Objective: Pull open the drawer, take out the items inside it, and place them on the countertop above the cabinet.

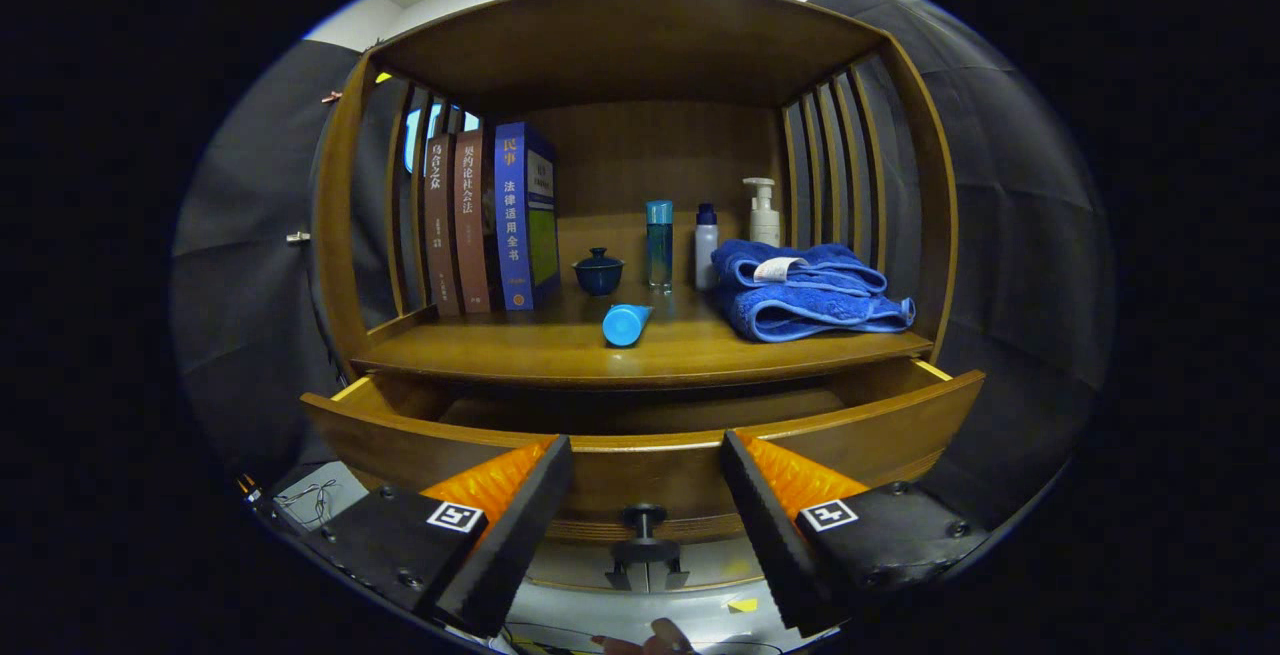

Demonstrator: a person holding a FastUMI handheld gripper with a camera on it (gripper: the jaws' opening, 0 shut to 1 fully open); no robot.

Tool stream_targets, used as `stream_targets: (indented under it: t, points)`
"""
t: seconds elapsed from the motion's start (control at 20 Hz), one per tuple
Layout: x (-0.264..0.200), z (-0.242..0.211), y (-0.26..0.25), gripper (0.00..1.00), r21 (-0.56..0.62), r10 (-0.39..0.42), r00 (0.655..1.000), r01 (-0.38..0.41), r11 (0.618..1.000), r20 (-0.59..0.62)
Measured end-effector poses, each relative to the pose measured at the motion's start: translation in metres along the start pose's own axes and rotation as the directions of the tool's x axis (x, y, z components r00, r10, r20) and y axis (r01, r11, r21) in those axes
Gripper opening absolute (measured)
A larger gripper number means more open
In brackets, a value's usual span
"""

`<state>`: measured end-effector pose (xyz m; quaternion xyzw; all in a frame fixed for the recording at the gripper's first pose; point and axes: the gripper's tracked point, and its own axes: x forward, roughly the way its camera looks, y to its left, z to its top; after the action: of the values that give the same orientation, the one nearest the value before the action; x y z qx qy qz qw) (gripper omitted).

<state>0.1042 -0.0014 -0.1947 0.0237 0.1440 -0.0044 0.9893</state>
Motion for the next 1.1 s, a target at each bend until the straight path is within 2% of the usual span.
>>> stream_targets:
  t: [0.5,1.1]
  points:
    - [0.045,0.008,0.002,0.99,0.000,0.002,1.000,-0.002,1.000,0.013]
    - [0.048,0.009,0.001,0.99,0.009,-0.010,1.000,0.010,1.000,0.019]
